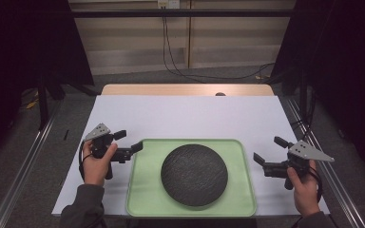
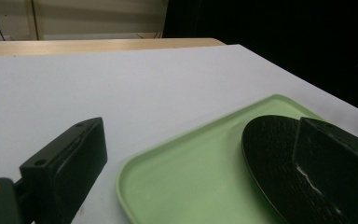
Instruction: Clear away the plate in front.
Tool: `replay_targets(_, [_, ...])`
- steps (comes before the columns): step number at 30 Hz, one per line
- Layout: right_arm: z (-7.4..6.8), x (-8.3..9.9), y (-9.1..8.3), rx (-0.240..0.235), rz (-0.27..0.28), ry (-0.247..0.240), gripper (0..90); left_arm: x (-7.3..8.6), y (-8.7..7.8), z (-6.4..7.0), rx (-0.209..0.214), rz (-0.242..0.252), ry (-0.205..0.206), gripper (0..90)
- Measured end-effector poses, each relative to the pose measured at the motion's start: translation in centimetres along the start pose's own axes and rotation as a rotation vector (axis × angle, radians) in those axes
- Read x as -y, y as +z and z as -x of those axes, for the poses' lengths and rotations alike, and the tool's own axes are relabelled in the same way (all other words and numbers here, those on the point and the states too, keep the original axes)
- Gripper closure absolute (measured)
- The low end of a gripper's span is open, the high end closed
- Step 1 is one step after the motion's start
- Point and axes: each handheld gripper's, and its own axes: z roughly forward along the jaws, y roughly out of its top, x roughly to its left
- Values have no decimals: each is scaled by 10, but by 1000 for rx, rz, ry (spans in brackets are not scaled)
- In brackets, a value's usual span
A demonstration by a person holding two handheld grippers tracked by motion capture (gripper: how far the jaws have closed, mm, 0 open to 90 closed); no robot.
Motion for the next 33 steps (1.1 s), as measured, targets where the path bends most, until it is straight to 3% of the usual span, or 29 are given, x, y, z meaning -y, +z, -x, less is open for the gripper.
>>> replay_targets(1, [0,0,0,-2,-1,-1,4,0,-2,0,-20,1,4,28])
replay_targets(5, [0,0,0,0,-5,1,4,0,-9,-4,-35,3,24,31])
replay_targets(16, [1,1,1,-4,-10,-8,4,2,-26,-11,-61,27,28,32])
replay_targets(20, [1,1,0,-6,-13,-10,4,4,-33,-14,-88,42,22,33])
replay_targets(27, [1,2,2,-4,-23,-12,4,8,-42,-18,-104,46,24,35])
replay_targets(33, [0,4,5,-5,-48,-16,2,12,-41,-21,-123,20,22,36])
